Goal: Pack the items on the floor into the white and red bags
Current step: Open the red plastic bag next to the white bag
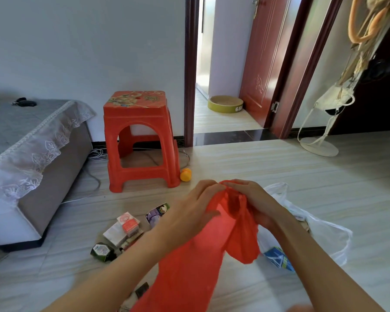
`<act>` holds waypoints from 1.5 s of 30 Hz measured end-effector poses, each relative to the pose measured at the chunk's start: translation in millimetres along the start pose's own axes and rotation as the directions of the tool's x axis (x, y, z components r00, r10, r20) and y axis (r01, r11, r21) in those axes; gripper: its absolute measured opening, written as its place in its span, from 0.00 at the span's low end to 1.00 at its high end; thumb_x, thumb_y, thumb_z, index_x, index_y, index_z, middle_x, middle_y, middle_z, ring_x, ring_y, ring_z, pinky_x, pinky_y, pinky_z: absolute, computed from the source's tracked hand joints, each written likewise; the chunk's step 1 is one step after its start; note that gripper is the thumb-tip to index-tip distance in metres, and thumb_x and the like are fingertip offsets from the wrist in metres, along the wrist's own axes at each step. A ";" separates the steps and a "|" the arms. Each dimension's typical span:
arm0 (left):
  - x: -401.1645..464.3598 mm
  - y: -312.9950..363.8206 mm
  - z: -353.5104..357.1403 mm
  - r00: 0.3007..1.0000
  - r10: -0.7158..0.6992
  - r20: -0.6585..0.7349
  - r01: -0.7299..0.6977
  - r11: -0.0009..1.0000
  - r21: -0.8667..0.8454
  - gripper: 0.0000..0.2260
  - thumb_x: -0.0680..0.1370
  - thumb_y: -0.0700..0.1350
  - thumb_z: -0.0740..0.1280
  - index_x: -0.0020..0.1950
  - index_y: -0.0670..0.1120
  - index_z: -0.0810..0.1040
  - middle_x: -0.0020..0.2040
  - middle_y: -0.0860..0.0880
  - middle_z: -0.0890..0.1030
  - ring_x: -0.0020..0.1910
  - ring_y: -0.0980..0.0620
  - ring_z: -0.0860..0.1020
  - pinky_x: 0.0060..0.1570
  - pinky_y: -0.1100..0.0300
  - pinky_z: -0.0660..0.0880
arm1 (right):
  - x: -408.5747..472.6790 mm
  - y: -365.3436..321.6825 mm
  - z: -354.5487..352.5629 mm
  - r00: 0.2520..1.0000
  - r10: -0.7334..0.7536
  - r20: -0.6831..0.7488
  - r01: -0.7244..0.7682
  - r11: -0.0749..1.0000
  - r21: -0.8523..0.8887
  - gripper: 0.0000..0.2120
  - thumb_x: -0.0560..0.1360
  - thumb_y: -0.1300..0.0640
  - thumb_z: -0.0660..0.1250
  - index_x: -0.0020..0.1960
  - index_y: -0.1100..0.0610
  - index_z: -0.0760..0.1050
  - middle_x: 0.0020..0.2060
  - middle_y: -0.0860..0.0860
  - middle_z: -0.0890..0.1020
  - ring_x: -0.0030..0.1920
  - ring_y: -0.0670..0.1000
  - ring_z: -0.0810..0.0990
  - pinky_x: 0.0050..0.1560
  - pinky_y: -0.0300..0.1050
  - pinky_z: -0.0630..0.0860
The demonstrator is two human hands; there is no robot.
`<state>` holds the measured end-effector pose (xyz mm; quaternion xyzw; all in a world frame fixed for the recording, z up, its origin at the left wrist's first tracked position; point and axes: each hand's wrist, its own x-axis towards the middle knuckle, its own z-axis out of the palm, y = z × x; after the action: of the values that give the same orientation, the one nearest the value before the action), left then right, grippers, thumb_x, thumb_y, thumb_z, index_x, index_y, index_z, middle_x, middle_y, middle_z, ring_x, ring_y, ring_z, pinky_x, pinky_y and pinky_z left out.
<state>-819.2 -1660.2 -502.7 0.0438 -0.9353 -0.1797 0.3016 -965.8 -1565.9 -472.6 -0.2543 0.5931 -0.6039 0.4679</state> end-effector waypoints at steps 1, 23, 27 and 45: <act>0.3 -1.0 0.7 0.999 -0.013 -0.045 0.012 1.000 -0.012 0.18 0.76 0.52 0.58 0.65 0.51 0.64 0.60 0.50 0.70 0.49 0.50 0.77 0.46 0.54 0.76 | 0.5 0.5 -1.7 1.000 0.003 -0.007 -0.003 1.000 -0.002 0.05 0.73 0.60 0.66 0.43 0.58 0.82 0.36 0.54 0.83 0.36 0.50 0.81 0.39 0.41 0.76; 6.4 -33.8 -35.8 0.576 -0.672 -0.464 0.575 0.738 -0.354 0.12 0.72 0.38 0.64 0.28 0.44 0.68 0.25 0.48 0.67 0.28 0.55 0.63 0.30 0.59 0.62 | 9.2 22.5 61.5 0.318 -0.893 0.319 0.341 -0.206 -0.917 0.15 0.68 0.57 0.70 0.54 0.55 0.78 0.51 0.52 0.81 0.49 0.52 0.75 0.44 0.47 0.74; 5.4 -30.2 -42.9 0.671 -0.653 -0.352 0.443 0.733 -0.517 0.15 0.73 0.38 0.64 0.30 0.40 0.63 0.28 0.44 0.63 0.29 0.57 0.62 0.29 0.62 0.60 | 25.8 30.8 46.3 0.700 -0.690 0.184 0.232 -0.025 -0.972 0.35 0.63 0.51 0.76 0.67 0.57 0.69 0.65 0.56 0.73 0.63 0.58 0.74 0.58 0.53 0.75; -1.6 -21.7 -33.6 0.987 -0.090 0.136 0.055 0.969 0.242 0.13 0.76 0.51 0.63 0.57 0.48 0.77 0.51 0.50 0.80 0.49 0.51 0.79 0.48 0.56 0.76 | 13.8 6.8 25.1 0.992 0.098 0.082 -0.073 0.962 -0.263 0.09 0.77 0.63 0.61 0.41 0.61 0.77 0.30 0.53 0.76 0.27 0.47 0.74 0.30 0.38 0.71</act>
<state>-798.9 -1690.5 -486.1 0.1004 -0.9674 -0.0804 0.2180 -948.3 -1588.8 -478.3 -0.3157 0.6547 -0.4876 0.4837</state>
